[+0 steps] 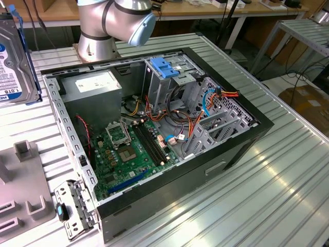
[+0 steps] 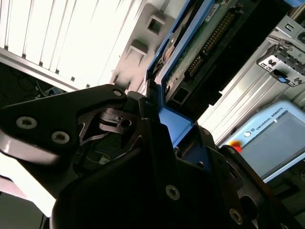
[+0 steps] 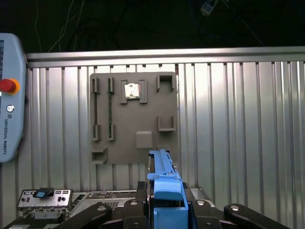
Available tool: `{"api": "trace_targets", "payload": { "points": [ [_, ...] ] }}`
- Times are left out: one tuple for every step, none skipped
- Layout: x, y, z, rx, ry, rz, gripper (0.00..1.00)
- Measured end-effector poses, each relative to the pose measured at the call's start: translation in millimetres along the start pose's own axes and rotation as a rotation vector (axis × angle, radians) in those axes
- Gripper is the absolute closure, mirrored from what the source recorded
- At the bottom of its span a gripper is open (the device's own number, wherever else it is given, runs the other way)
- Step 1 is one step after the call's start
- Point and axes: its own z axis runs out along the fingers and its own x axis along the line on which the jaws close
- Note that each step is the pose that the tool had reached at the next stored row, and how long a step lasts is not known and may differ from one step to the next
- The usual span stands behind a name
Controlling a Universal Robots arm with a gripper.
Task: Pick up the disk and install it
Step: 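Pick up the disk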
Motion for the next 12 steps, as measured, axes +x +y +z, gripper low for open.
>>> {"api": "trace_targets", "payload": {
  "points": [
    [0.0,-0.9,0.0,0.0001,-0.0001,0.0,0.63],
    [-0.1,-1.8,0.0,0.0,-0.0001,0.0,0.63],
    [-0.1,-2.3,0.0,0.0001,-0.0001,0.0,0.63],
    [-0.1,-2.7,0.0,0.0001,-0.0001,0.0,0.63],
    [-0.1,-3.1,-0.1,0.0,0.0,0.0,0.63],
    [-0.1,-4.1,-0.1,0.0,-0.0001,0.0,0.63],
    [-0.2,-5.0,-0.1,0.0,0.0,0.0,0.63],
    [-0.2,-6.2,-0.2,0.0,-0.0001,0.0,0.63],
    [-0.2,-7.3,-0.2,0.0001,0.0,0.0,0.63],
    [-0.3,-8.5,-0.2,0.0001,-0.0001,0.0,0.63],
    [-0.3,-9.8,-0.3,0.0,-0.0001,0.0,0.63],
    [-0.4,-12.1,-0.4,0.0,0.0,0.0,0.63]
  ]
}}
